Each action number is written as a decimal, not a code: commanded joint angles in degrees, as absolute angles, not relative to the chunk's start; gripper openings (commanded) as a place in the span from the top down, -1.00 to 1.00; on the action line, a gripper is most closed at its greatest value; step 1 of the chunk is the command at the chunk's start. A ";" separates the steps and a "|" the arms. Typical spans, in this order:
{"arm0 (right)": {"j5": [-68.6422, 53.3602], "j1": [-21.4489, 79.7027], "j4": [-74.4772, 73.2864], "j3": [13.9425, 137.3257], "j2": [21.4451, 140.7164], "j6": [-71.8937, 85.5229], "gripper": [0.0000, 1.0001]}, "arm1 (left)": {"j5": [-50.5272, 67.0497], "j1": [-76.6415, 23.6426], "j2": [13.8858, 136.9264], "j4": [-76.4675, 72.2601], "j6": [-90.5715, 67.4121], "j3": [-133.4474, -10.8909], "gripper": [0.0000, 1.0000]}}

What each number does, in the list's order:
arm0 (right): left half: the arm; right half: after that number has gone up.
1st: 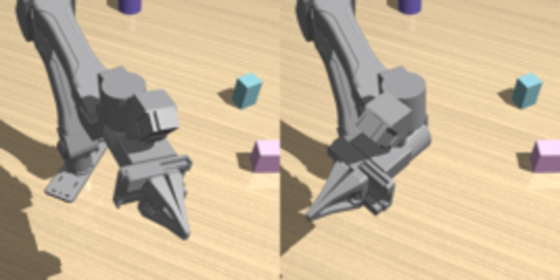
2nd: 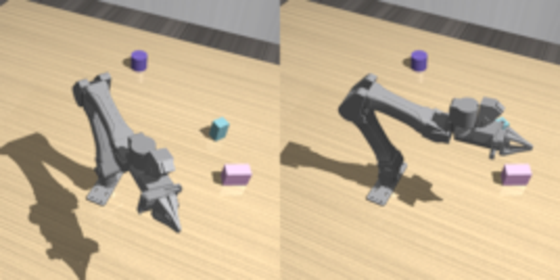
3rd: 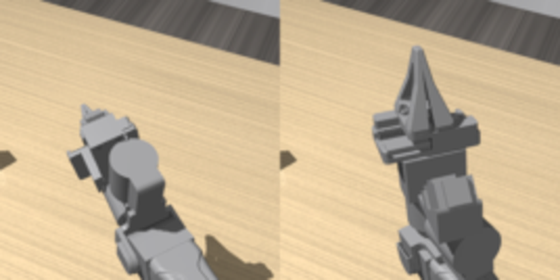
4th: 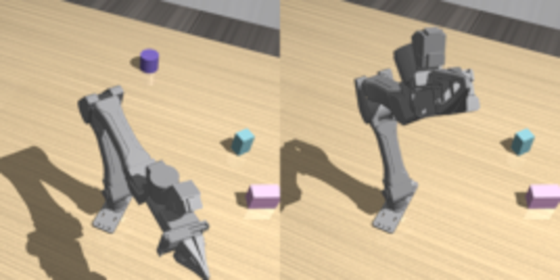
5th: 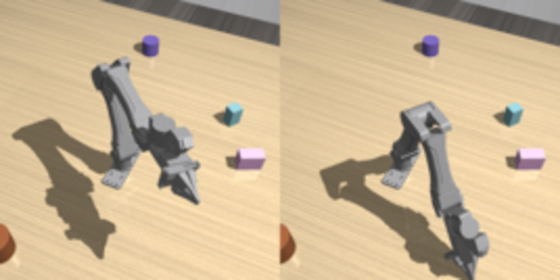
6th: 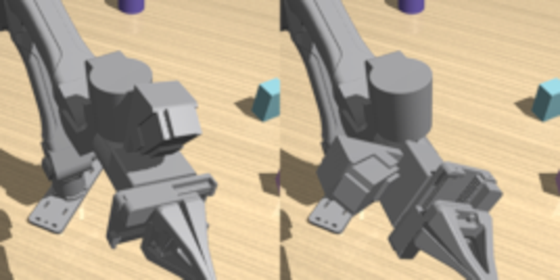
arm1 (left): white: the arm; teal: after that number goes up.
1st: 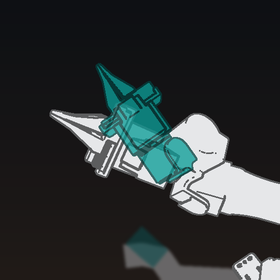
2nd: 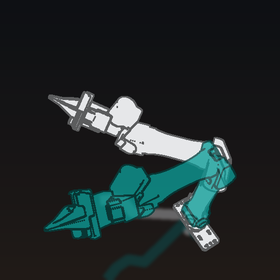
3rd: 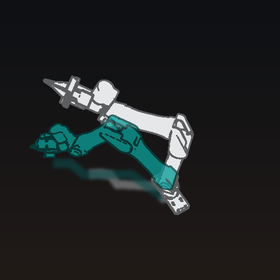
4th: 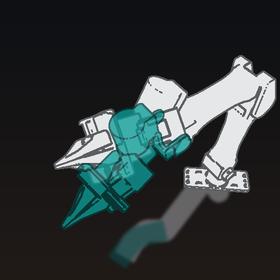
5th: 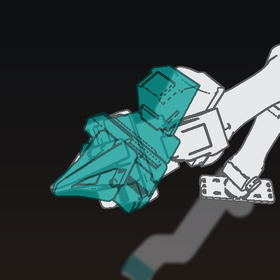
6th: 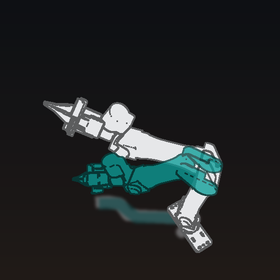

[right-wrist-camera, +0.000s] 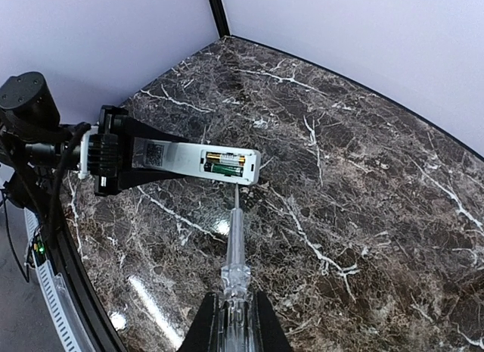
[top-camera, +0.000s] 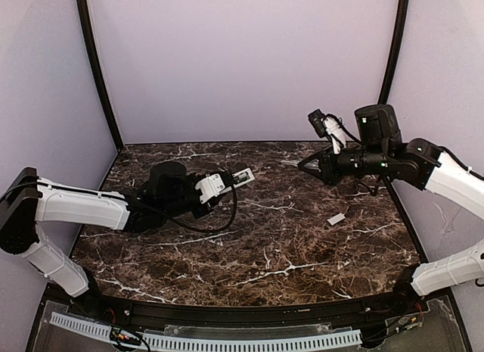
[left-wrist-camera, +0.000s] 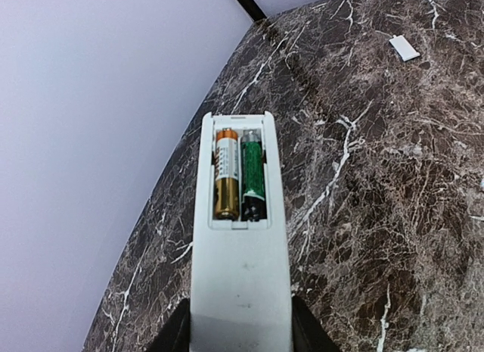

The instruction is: Unload the batteries from the remote control

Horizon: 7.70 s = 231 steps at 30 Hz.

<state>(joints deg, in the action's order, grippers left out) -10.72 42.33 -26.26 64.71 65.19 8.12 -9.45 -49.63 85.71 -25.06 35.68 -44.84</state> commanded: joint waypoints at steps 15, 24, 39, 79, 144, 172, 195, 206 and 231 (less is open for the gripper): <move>-11.00 47.55 -33.06 71.38 72.94 8.36 1.00 | 3.71 -49.85 80.25 -30.93 41.46 -39.67 0.99; -8.17 50.53 -34.11 72.01 75.37 11.07 1.00 | 2.82 -50.07 80.28 -31.96 42.18 -39.37 0.99; -3.23 52.38 -35.55 73.89 79.54 15.01 1.00 | -2.51 -51.92 80.66 -34.09 46.73 -38.14 0.99; 0.26 53.09 -32.48 72.80 81.74 20.33 1.00 | -4.09 -52.87 81.14 -32.65 45.81 -39.29 0.99; -31.42 46.77 -0.26 51.64 77.80 30.17 1.00 | 5.29 -53.32 77.12 -34.61 39.87 -37.37 0.99; -51.41 44.48 6.28 50.18 81.30 24.51 1.00 | 11.89 -53.35 75.55 -35.11 38.68 -36.12 0.99; -59.10 42.36 11.12 50.17 87.62 22.85 1.00 | 11.67 -53.30 78.28 -32.78 40.86 -36.36 0.99; -60.59 41.81 14.46 49.53 89.84 23.35 1.00 | 10.67 -53.31 81.56 -32.31 41.49 -36.73 0.99; -60.21 41.55 15.88 49.16 92.64 24.08 1.00 | 9.31 -53.34 87.22 -30.94 40.65 -38.06 0.99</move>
